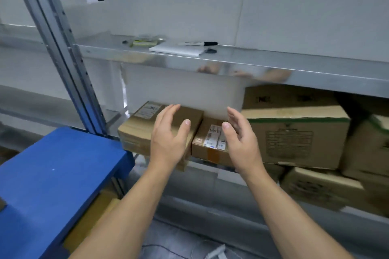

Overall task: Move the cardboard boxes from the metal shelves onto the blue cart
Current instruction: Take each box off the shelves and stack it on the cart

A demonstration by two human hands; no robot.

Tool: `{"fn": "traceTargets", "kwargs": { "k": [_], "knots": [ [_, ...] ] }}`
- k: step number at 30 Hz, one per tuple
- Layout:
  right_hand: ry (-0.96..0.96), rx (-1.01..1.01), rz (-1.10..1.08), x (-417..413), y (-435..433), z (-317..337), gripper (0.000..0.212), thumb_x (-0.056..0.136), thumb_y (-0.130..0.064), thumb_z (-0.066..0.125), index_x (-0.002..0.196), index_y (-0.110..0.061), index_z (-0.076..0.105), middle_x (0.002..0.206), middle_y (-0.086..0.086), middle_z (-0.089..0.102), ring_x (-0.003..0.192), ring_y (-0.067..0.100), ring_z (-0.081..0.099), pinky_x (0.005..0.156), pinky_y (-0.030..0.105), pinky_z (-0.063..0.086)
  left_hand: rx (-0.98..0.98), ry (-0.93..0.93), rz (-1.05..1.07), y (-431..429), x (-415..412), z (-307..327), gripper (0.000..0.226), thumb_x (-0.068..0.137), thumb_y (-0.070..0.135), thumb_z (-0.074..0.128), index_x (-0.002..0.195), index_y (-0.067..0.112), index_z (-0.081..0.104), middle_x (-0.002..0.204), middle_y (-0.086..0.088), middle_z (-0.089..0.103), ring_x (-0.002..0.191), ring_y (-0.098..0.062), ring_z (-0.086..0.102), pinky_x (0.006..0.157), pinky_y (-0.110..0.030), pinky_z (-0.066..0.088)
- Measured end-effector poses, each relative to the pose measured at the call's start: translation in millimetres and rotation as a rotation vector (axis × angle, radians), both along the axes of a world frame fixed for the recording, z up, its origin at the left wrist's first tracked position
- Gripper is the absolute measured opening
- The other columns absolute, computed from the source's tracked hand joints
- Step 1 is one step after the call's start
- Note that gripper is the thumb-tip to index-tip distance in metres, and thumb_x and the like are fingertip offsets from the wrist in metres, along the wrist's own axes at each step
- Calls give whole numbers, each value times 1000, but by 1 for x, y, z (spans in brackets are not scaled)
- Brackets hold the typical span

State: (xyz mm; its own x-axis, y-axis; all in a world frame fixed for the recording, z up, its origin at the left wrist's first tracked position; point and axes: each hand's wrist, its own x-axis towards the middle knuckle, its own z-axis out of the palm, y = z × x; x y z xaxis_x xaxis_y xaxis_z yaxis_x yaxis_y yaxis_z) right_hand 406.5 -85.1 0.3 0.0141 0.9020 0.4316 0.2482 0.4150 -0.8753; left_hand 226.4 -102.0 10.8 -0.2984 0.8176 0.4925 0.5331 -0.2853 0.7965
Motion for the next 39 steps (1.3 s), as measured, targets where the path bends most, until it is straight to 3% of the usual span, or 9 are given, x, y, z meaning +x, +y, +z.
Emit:
{"fn": "traceTargets", "kwargs": {
  "k": [8,13,17,22,27,33,34,37,39],
  "knots": [
    [59,3,-242,87,-20,1,34,100,-32,52,128,-51,45,139,-13,50,127,-3,46,98,20,39,-45,-9,-160,17,77,-6,45,94,23,63,138,21,53,140,8,49,131,-5,42,109,-19,29],
    [98,8,-462,125,-28,1,35,101,-31,51,135,-37,48,139,-12,45,124,-5,44,107,30,41,-108,-19,-221,32,103,-10,46,96,28,61,140,25,51,144,8,47,127,2,39,108,-20,28],
    [70,15,-606,146,-29,-1,46,97,-42,50,142,-31,47,148,-6,37,139,9,37,115,43,36,-149,-66,-276,45,122,-11,48,96,29,60,142,29,47,145,11,43,125,4,37,101,-18,30],
    [19,2,-644,161,-20,10,48,101,-37,51,148,-36,40,157,-3,26,144,10,26,110,31,29,-228,-138,-341,63,138,-15,53,96,36,60,145,38,41,152,10,37,137,-8,35,104,-28,34],
    [25,-51,-657,169,-4,17,51,100,-42,50,149,-42,37,162,-3,19,147,14,22,108,32,26,-289,-187,-393,69,145,-14,55,97,38,59,148,39,38,150,13,42,127,2,35,103,-27,32],
    [-5,-86,-635,176,7,14,50,99,-41,53,146,-43,38,150,-7,41,136,13,38,108,34,32,-352,-247,-449,74,146,-18,45,96,40,59,139,42,50,145,12,50,134,-12,44,111,-36,38],
    [2,-83,-634,175,6,15,47,99,-40,54,144,-41,40,147,-7,43,132,11,41,105,31,34,-350,-258,-440,73,146,-18,43,95,41,60,137,43,52,143,12,51,134,-13,45,111,-40,39],
    [43,-82,-623,171,2,15,43,99,-35,55,140,-34,45,137,-5,47,106,-10,46,84,1,31,-321,-329,-399,68,145,-17,37,92,44,63,129,46,57,134,13,57,127,-14,51,106,-45,46],
    [52,-96,-620,166,-3,13,46,99,-36,55,143,-34,43,135,-6,45,101,-9,46,79,1,30,-280,-361,-354,62,142,-14,34,91,42,65,125,43,60,126,16,60,122,-12,55,104,-44,48]
  ]
}}
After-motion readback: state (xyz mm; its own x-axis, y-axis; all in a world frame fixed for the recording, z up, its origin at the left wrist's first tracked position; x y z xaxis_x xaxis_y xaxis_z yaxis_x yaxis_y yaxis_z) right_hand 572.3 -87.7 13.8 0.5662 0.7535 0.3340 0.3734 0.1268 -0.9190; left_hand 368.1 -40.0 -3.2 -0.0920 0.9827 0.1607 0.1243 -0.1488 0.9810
